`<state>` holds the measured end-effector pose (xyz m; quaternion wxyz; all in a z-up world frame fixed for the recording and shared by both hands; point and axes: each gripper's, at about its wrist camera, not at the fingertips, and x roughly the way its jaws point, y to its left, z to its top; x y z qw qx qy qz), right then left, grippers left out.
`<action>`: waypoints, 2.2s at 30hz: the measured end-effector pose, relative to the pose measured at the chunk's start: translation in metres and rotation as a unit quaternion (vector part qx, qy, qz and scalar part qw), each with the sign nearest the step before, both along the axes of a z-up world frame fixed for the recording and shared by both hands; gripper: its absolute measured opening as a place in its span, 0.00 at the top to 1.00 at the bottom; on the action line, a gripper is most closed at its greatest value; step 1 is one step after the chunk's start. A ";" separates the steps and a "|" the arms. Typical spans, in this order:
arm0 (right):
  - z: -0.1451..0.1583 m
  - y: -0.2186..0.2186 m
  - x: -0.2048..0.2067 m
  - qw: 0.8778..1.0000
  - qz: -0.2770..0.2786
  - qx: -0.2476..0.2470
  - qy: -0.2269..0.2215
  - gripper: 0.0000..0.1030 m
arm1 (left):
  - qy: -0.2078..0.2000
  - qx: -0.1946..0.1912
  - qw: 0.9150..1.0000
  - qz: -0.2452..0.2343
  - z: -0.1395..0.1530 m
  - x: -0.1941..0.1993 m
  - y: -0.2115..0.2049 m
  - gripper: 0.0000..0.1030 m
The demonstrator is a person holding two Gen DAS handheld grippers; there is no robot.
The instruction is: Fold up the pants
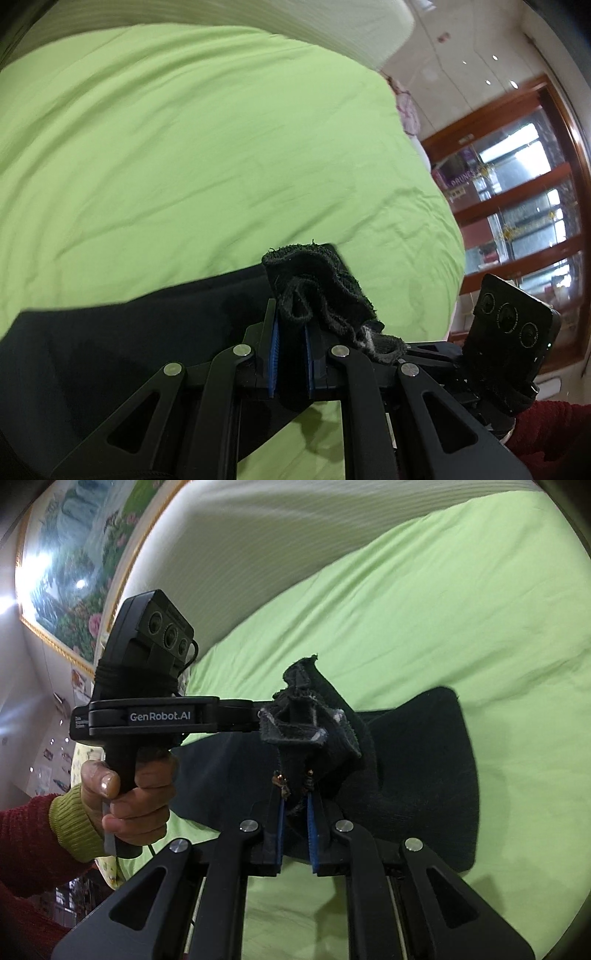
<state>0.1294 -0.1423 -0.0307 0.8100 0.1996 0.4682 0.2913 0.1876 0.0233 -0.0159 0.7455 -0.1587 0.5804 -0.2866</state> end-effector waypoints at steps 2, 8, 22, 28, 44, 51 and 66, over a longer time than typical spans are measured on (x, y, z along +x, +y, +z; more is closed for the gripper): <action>-0.005 0.008 0.003 1.000 0.007 -0.009 0.009 0.86 | 0.007 0.004 1.000 0.010 -0.007 -0.004 0.007 0.90; -0.009 0.035 0.015 0.999 0.021 -0.033 0.028 0.84 | 0.027 0.016 0.998 0.048 -0.021 -0.014 0.023 0.92; 0.003 0.087 0.028 0.994 0.087 -0.039 0.046 0.63 | 0.028 0.015 0.987 0.156 -0.011 -0.048 0.081 0.87; 0.022 0.105 0.040 0.994 0.097 -0.028 0.035 0.63 | 0.038 0.002 0.977 0.208 -0.009 -0.066 0.107 0.81; 0.039 0.143 0.062 0.986 0.161 -0.041 0.010 0.61 | 0.041 -0.027 0.925 0.376 0.006 -0.146 0.190 0.58; 0.040 0.195 0.070 0.975 0.217 -0.053 0.005 0.56 | 0.061 -0.020 0.883 0.466 0.003 -0.196 0.229 0.41; 0.029 0.295 0.102 0.940 0.327 -0.094 0.003 0.51 | 0.107 -0.070 0.814 0.566 -0.026 -0.245 0.287 0.35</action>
